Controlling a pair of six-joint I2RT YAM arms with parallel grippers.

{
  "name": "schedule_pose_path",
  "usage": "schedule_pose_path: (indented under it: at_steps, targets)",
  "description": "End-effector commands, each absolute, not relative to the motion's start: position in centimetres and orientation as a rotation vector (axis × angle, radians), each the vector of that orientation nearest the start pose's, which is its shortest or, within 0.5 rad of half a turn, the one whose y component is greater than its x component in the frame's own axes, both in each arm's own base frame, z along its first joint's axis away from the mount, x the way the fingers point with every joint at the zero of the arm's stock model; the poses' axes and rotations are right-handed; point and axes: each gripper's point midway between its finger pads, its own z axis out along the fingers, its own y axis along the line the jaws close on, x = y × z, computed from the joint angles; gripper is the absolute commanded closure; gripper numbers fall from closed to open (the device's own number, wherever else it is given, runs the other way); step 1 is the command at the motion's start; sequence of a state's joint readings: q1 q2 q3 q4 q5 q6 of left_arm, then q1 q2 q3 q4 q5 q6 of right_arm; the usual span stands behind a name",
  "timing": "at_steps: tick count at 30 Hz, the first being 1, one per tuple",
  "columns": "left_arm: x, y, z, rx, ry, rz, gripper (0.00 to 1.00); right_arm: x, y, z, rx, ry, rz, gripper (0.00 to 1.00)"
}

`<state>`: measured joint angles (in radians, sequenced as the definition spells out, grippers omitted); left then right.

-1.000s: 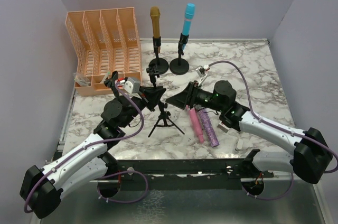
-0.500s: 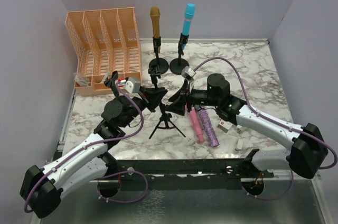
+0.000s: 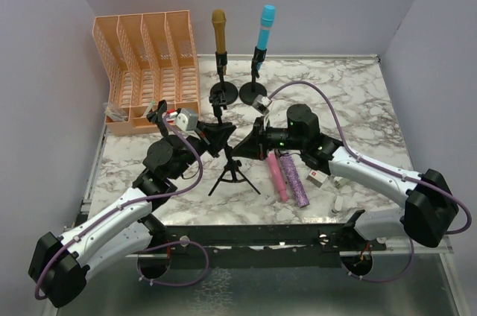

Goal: Attach the microphones to the stand

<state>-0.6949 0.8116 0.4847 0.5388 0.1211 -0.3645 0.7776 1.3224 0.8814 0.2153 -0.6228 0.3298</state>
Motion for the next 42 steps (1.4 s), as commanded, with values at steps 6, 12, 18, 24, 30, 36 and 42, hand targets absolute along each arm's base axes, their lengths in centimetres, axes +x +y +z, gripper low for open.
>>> schedule_pose_path:
  at_steps: [6,12,18,24,30,36,42]
  targets:
    - [23.8,-24.1,32.8,0.406,1.242,-0.887,1.00,22.2,36.4,25.1,-0.187,1.991,1.582,0.99]
    - [23.9,-23.6,33.5,0.430,1.168,-0.826,1.00,23.5,36.1,25.1,0.215,2.080,1.702,0.99]
    - [23.7,-23.0,34.5,0.440,1.086,-0.777,1.00,24.1,36.6,23.4,0.439,2.185,1.744,0.99]
    - [25.3,-22.9,34.2,0.464,1.078,-0.667,1.00,25.6,35.4,23.4,0.377,2.129,1.598,0.46]
    - [28.6,-23.6,32.9,0.500,1.096,-0.506,1.00,27.6,30.6,22.9,0.342,2.059,1.261,0.27]
    - [32.4,-25.0,31.9,0.506,1.113,-0.449,1.00,28.2,25.6,20.8,0.391,2.089,0.952,0.27]
    - [35.7,-25.2,32.3,0.451,1.077,-0.445,1.00,28.4,24.1,20.2,0.382,2.086,0.856,0.27]
